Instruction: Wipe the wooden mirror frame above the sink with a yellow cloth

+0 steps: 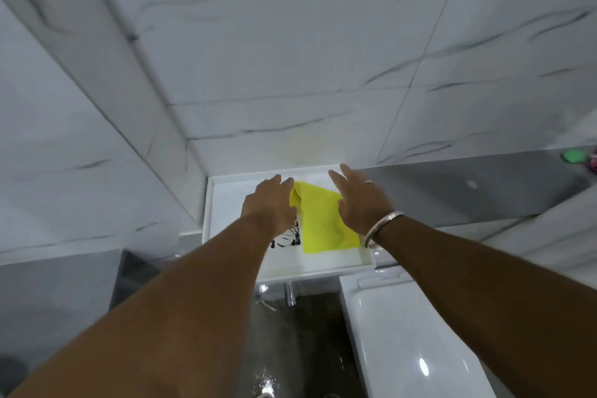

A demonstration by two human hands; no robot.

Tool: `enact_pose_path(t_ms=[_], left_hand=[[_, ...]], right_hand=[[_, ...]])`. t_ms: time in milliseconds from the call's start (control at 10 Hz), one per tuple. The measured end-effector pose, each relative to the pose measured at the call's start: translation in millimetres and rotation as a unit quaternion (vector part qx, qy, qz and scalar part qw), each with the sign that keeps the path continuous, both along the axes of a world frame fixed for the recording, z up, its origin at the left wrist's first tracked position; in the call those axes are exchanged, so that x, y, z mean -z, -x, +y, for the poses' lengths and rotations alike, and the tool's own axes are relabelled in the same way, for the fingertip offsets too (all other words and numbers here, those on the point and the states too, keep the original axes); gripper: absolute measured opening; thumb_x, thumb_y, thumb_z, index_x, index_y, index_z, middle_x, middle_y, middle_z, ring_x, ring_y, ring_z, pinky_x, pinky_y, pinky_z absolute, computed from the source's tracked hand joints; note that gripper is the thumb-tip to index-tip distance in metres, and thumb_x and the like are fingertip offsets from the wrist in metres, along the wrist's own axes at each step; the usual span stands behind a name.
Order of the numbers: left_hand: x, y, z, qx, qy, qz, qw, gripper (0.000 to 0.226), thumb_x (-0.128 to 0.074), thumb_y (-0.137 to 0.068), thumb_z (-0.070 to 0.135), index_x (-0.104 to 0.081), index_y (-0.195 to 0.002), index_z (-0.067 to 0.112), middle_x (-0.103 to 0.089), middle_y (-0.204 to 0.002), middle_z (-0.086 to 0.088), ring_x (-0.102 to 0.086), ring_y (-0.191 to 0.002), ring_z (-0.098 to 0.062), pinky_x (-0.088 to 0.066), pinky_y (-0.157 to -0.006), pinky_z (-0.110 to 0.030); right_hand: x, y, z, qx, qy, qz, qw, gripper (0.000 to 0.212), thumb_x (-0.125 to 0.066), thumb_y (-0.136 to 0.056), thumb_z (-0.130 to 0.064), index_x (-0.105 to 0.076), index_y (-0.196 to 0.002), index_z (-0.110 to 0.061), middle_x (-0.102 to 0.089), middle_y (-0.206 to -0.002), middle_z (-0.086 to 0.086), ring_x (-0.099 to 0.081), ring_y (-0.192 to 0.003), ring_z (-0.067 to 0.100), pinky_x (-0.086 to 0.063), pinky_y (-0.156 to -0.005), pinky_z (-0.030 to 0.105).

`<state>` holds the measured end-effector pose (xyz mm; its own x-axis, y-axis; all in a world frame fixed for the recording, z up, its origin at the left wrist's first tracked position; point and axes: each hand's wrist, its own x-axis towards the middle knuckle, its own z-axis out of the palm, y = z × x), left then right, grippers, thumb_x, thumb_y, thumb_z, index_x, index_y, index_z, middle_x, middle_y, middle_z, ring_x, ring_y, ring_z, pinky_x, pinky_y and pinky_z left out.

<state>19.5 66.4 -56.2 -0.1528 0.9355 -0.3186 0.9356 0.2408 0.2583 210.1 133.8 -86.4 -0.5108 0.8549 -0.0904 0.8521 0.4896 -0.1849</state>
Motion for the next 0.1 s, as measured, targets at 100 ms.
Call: enact_pose_path(t_ms=[100], left_hand=[[-40.6, 7.3, -9.1, 0.016, -0.071, 0.125, 0.989, 0.096, -0.054, -0.095, 0.057, 0.006, -0.159, 0.018, 0.010, -0.166, -0.010, 0.001, -0.152, -0.032, -0.015, -0.122, -0.045]], right_hand=[[-63.9, 5.9, 6.3, -0.015, -0.158, -0.018, 0.987, 0.083, -0.063, -0.082, -0.039, -0.021, -0.152, -0.025, -0.016, -0.161, 0.010, -0.026, -0.143, 0.038, -0.025, -0.110, 0.057]])
